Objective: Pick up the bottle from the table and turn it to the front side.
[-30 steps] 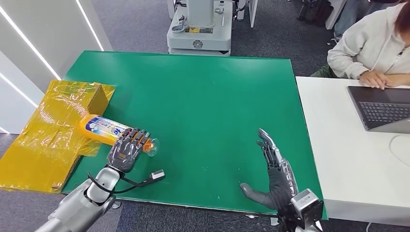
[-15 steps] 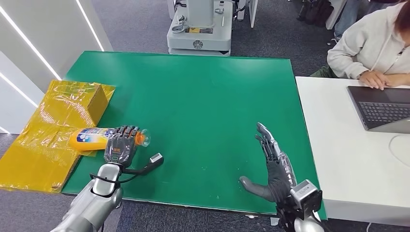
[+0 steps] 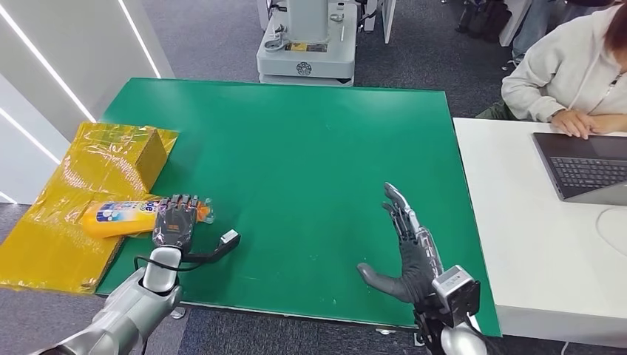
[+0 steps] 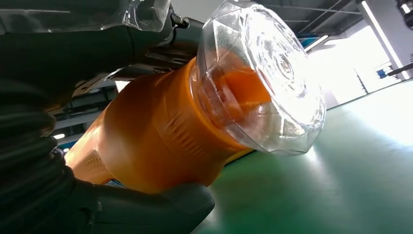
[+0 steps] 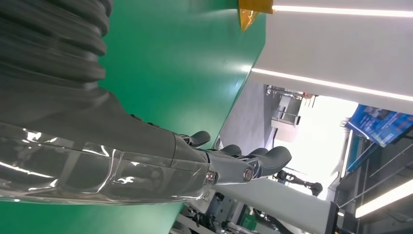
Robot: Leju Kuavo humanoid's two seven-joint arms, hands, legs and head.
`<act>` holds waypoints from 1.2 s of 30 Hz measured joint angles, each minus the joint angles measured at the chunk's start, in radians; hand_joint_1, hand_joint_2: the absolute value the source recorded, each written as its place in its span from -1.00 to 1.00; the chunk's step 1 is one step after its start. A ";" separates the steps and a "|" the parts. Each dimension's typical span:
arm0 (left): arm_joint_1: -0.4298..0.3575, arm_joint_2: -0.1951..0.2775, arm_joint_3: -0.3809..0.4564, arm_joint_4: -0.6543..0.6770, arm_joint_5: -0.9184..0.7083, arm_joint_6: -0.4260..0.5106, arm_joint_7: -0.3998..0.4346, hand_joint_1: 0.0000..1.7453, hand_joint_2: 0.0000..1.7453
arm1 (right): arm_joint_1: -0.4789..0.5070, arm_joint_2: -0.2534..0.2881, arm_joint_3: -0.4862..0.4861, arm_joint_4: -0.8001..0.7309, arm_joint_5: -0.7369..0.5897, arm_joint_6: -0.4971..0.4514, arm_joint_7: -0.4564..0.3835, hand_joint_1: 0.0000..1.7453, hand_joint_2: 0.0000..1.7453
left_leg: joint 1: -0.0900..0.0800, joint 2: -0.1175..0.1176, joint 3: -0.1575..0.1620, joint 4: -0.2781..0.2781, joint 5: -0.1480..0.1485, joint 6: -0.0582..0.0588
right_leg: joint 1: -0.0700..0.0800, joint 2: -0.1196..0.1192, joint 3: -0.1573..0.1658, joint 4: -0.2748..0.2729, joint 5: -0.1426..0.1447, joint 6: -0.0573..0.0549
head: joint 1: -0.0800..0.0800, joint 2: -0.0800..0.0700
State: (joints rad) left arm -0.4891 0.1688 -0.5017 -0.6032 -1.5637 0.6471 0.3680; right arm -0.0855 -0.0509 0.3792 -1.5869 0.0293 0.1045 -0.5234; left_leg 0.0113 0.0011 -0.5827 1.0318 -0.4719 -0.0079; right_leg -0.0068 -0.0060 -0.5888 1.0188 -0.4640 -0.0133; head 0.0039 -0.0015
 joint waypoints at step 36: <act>0.033 -0.179 0.388 0.003 0.621 0.059 -0.835 -1.00 1.00 | 0.051 0.019 -0.004 0.004 0.003 -0.004 0.008 -1.00 1.00 | 0.000 -0.002 0.002 0.000 0.003 -0.002 | 0.000 -0.002 0.003 0.000 0.002 -0.002 | 0.000 0.000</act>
State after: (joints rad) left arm -0.4561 -0.0105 -0.1142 -0.6003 -0.9432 0.7063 -0.4672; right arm -0.0340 -0.0323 0.3747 -1.5833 0.0321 0.1001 -0.5157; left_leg 0.0109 -0.0009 -0.5804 1.0318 -0.4690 -0.0094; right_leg -0.0073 -0.0080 -0.5861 1.0185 -0.4622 -0.0152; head 0.0040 -0.0015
